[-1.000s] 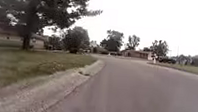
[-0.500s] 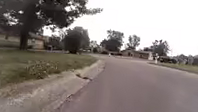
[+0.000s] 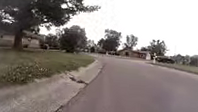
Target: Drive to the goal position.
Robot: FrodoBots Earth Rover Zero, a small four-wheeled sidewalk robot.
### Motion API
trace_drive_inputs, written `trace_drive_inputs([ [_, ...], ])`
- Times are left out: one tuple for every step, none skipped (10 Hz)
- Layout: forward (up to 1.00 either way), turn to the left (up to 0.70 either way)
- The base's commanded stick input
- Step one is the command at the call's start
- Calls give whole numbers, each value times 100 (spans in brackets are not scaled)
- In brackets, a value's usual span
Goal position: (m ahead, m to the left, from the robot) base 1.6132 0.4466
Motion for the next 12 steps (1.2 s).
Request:
trace_drive_inputs([
  [70, 1],
  [70, 1],
  [70, 1],
  [70, 1],
  [70, 1],
  [70, 1],
  [70, 1],
  [70, 1],
  [70, 1],
  [70, 1],
  [70, 1],
  [70, -34],
])
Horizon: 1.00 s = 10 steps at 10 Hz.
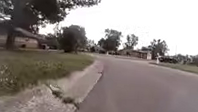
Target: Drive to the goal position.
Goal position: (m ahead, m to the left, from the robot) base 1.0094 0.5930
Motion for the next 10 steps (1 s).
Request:
trace_drive_inputs([
  [70, -29],
  [70, -25],
  [70, -20],
  [70, -16],
  [70, -11],
  [70, -7],
  [70, -3],
  [70, 1],
  [70, 1],
  [69, 1],
])
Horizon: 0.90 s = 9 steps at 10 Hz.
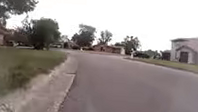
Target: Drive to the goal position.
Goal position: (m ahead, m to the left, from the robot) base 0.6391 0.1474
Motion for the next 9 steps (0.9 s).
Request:
trace_drive_inputs([
  [69, 1],
  [69, 1],
  [68, 1],
  [68, 1],
  [68, 1],
  [67, 1],
  [67, 1],
  [66, 1],
  [66, 1],
])
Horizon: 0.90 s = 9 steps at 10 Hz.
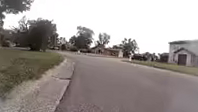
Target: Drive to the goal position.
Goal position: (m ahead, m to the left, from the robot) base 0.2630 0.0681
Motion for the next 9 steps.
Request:
trace_drive_inputs([
  [66, 1],
  [65, 1],
  [65, 1],
  [65, 1],
  [64, 1],
  [64, 1],
  [64, 1],
  [63, 1],
  [63, 1],
])
